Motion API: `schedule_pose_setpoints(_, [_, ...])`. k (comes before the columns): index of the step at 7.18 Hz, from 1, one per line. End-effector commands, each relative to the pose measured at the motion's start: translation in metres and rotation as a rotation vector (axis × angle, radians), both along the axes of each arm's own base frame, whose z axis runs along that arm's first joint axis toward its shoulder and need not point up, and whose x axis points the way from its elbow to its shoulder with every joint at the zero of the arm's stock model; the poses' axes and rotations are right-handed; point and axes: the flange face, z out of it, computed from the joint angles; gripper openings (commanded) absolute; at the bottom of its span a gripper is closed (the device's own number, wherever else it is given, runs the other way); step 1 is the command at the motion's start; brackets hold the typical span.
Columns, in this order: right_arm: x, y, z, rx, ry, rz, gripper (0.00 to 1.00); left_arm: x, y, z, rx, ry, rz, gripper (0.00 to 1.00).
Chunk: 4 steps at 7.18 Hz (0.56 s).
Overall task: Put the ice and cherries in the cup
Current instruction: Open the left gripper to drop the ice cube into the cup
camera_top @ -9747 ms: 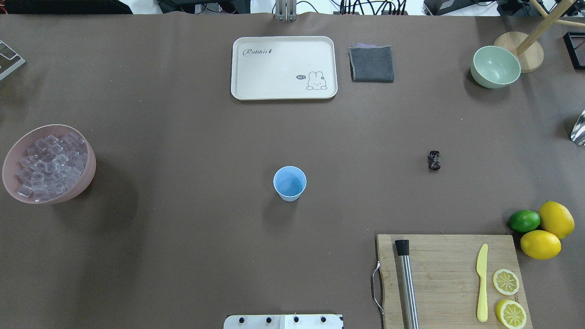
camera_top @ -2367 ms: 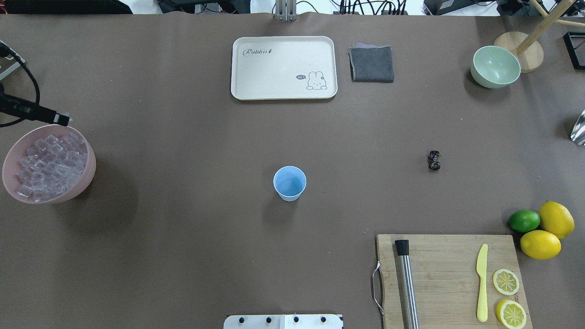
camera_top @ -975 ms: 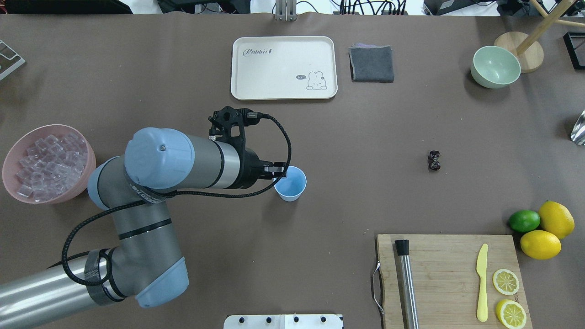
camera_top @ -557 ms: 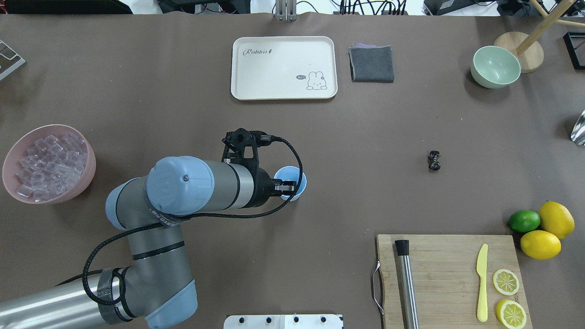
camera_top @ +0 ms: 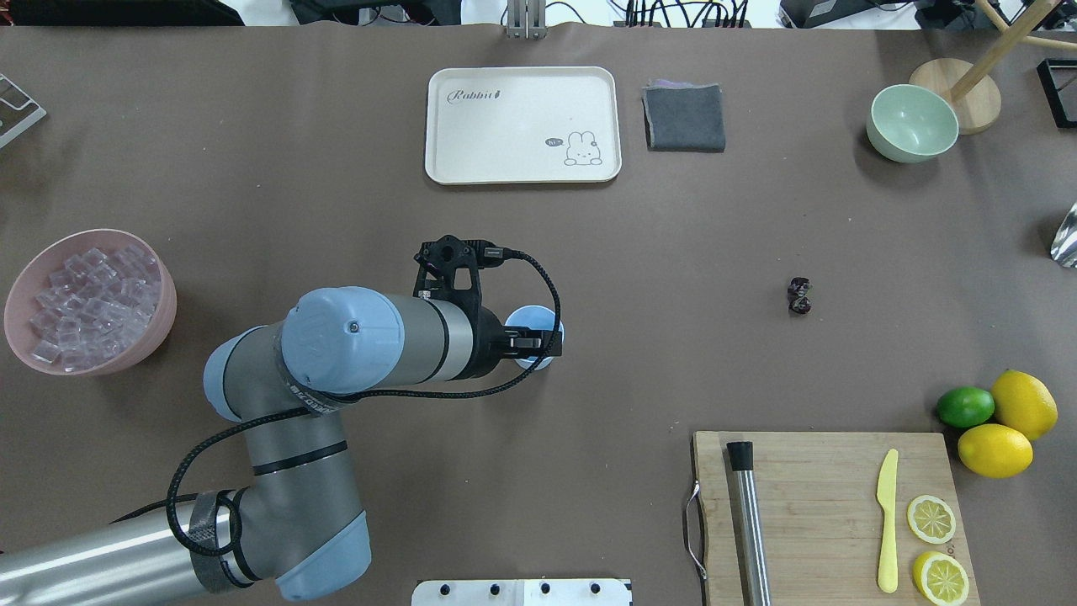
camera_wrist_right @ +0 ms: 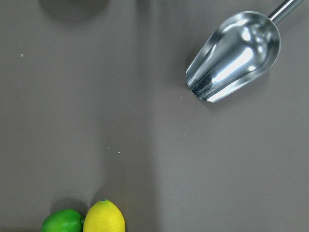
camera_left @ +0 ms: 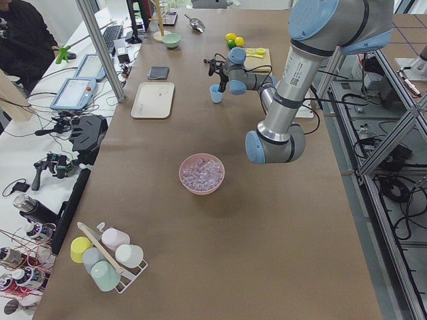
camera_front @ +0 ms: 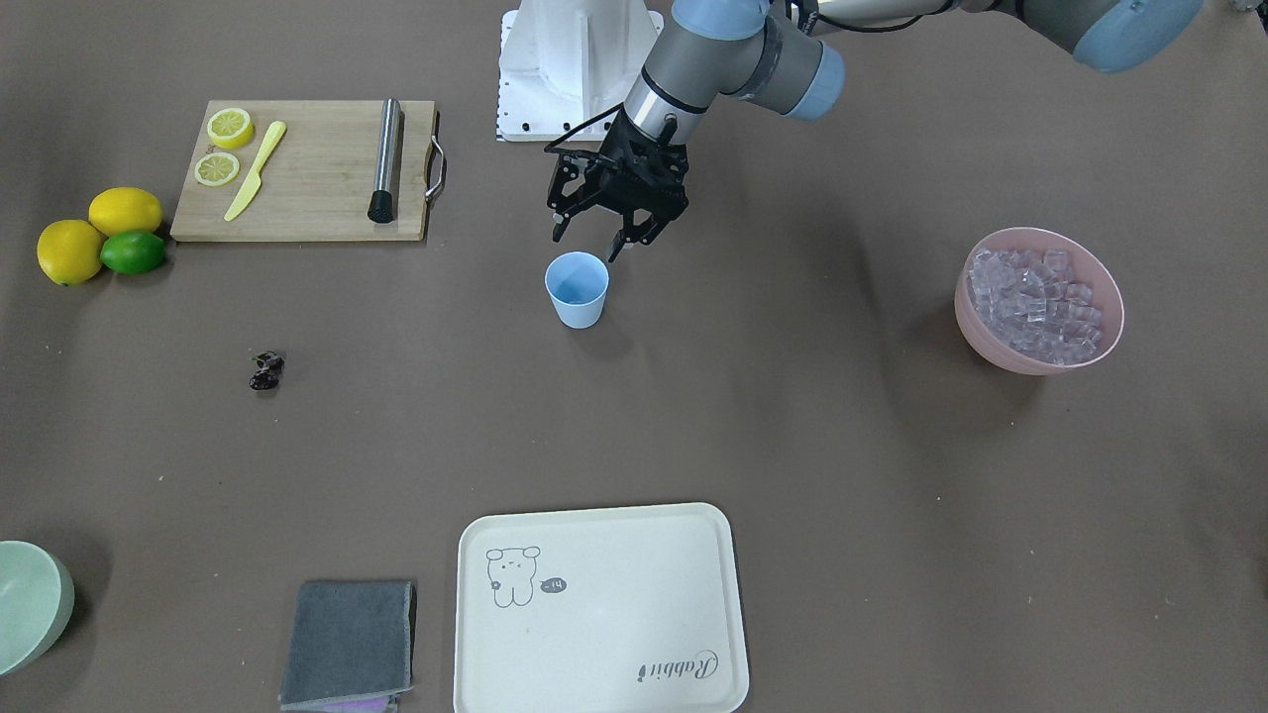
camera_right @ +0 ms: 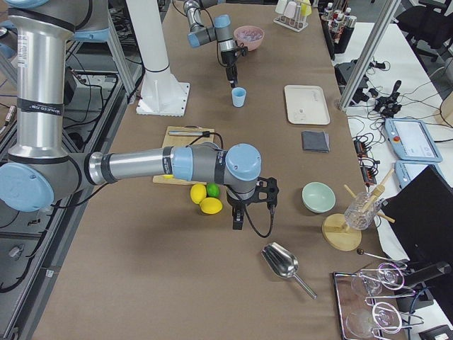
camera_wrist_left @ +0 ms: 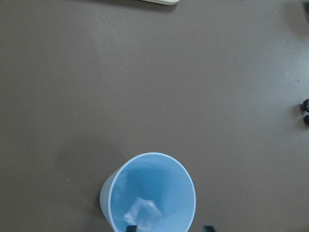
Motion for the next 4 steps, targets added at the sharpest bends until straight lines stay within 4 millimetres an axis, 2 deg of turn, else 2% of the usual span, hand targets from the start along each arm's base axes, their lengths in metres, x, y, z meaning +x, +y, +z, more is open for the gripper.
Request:
schedule_pose_setpoints(1, [0.0,0.0,0.0,-0.001,-0.002,0.001,1.0,-0.022,-0.018,-0.003,0.005,0.004,-0.039,0.97])
schedule_pose_setpoints(2, [0.0,0.0,0.0,-0.001,0.0,0.001,1.0,-0.058,-0.032,0.017,-0.034,-0.067,-0.04,0.97])
schedule_pose_setpoints(3, [0.0,0.0,0.0,-0.001,0.0,0.001,1.0,-0.116,-0.052,0.038,-0.036,-0.129,-0.006,0.97])
schedule_pose_setpoints(4, [0.0,0.0,0.0,-0.001,0.0,0.001,1.0,-0.165,-0.06,0.077,0.016,-0.191,0.039,0.97])
